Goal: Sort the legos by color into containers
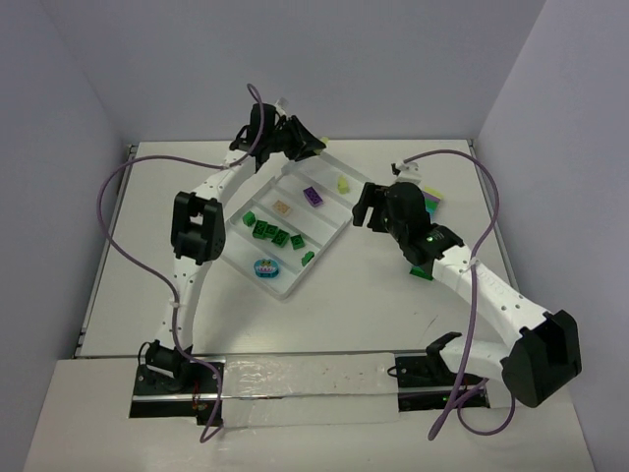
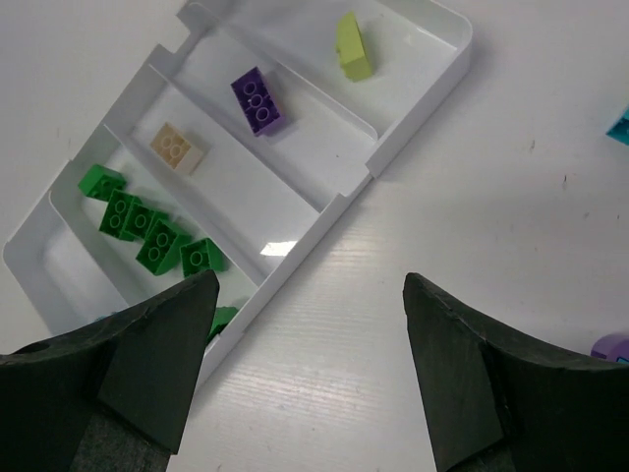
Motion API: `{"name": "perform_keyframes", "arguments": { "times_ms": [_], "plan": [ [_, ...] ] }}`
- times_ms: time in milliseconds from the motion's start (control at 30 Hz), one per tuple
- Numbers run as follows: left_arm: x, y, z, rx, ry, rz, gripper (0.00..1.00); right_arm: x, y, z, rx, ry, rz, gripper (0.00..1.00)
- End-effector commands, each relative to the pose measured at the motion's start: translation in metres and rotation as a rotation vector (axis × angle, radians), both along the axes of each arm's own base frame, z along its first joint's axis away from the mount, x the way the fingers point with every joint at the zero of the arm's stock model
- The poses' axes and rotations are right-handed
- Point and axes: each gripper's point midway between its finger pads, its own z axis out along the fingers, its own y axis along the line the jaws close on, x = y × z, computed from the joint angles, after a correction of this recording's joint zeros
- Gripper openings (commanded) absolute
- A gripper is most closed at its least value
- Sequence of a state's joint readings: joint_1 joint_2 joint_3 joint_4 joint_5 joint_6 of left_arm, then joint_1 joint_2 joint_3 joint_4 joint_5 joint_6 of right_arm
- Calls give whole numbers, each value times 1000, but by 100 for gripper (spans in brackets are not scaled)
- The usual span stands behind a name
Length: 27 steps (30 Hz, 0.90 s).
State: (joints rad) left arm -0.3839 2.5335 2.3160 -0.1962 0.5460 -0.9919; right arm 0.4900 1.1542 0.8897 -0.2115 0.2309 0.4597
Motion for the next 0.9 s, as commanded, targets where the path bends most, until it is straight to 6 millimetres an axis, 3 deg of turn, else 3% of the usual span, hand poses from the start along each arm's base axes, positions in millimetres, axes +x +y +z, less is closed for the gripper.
{"name": "perform_keyframes", "arguments": {
  "times_ms": [0, 100, 167, 367, 533, 633, 733, 867],
  "plan": [
    [35, -13, 29, -107, -141, 81, 5, -2, -8, 9, 26, -35, -40, 83],
    [42, -17, 19, -116, -147, 107, 12, -3, -8, 5, 25, -26, -36, 83],
    [46, -18, 8, -113, -138, 118, 31, -3, -9, 0, 15, -15, -40, 83],
    [44, -17, 1, -90, -154, 100, 59, 4, -14, -10, -10, 7, -58, 83],
    [39, -13, 16, -71, -180, 88, 70, 7, -22, -16, -15, 26, -83, 83],
    [33, -11, 27, -59, -192, 81, 70, 6, -33, -19, -23, 36, -116, 83],
    [22, -8, 51, -58, -220, 67, 69, 2, -44, -21, -26, 46, -146, 83],
    [6, -7, 59, -29, -230, 57, 68, -2, -59, -24, -38, 55, -187, 83]
  ]
}}
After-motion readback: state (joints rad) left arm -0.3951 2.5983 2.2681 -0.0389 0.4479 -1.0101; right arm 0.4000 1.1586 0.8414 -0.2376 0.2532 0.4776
